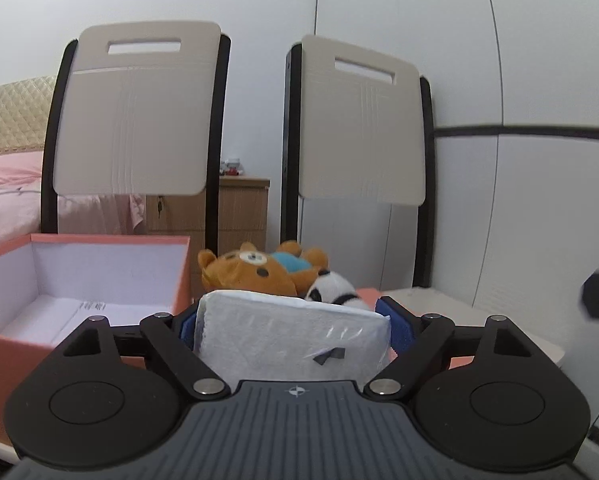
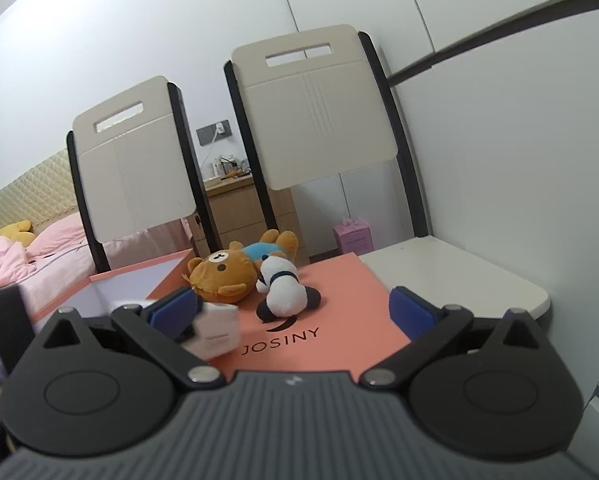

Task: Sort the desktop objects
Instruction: 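Move the left tool to the white wrapped package and close on it, then carry the package with the left tool into the pink box and release, then reach the right tool to the panda plush and grasp it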

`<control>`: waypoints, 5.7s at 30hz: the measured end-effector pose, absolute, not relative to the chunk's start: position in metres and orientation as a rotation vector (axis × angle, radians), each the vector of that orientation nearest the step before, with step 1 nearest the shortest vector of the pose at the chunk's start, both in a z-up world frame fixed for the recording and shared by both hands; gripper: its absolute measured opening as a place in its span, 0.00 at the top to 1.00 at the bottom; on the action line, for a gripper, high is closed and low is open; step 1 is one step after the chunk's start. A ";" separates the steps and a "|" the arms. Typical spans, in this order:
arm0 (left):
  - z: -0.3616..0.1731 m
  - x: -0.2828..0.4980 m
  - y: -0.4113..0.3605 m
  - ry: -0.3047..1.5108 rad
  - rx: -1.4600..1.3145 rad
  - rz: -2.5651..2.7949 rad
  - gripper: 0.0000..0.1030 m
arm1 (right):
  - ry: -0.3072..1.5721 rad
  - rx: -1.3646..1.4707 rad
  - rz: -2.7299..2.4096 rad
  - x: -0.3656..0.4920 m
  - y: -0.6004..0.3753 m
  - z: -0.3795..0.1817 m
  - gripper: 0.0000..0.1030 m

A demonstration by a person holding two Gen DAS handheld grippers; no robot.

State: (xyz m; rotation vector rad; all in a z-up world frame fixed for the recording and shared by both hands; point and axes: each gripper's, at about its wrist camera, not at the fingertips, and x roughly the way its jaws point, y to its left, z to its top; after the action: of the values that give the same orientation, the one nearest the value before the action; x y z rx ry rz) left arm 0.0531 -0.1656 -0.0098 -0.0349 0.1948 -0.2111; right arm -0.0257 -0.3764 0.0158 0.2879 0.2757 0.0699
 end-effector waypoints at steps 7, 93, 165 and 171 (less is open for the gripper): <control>0.014 0.047 -0.138 0.143 -0.052 -0.258 0.16 | 0.296 0.272 0.118 0.001 -0.362 0.028 0.00; 0.018 0.339 0.111 0.682 -0.078 0.183 0.11 | 0.530 0.194 0.458 0.175 -0.265 0.009 0.00; 0.003 0.057 0.068 0.270 -0.057 0.132 0.00 | 0.522 0.134 0.019 0.241 -0.298 -0.020 0.00; -0.003 0.059 0.066 0.282 -0.060 0.125 0.00 | 0.628 0.214 0.018 0.251 -0.315 -0.041 0.01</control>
State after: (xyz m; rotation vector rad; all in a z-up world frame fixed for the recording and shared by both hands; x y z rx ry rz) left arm 0.0594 0.0659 -0.0025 -0.0604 0.2820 0.1249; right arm 0.2506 -0.3153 -0.0410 0.2139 0.6282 0.0181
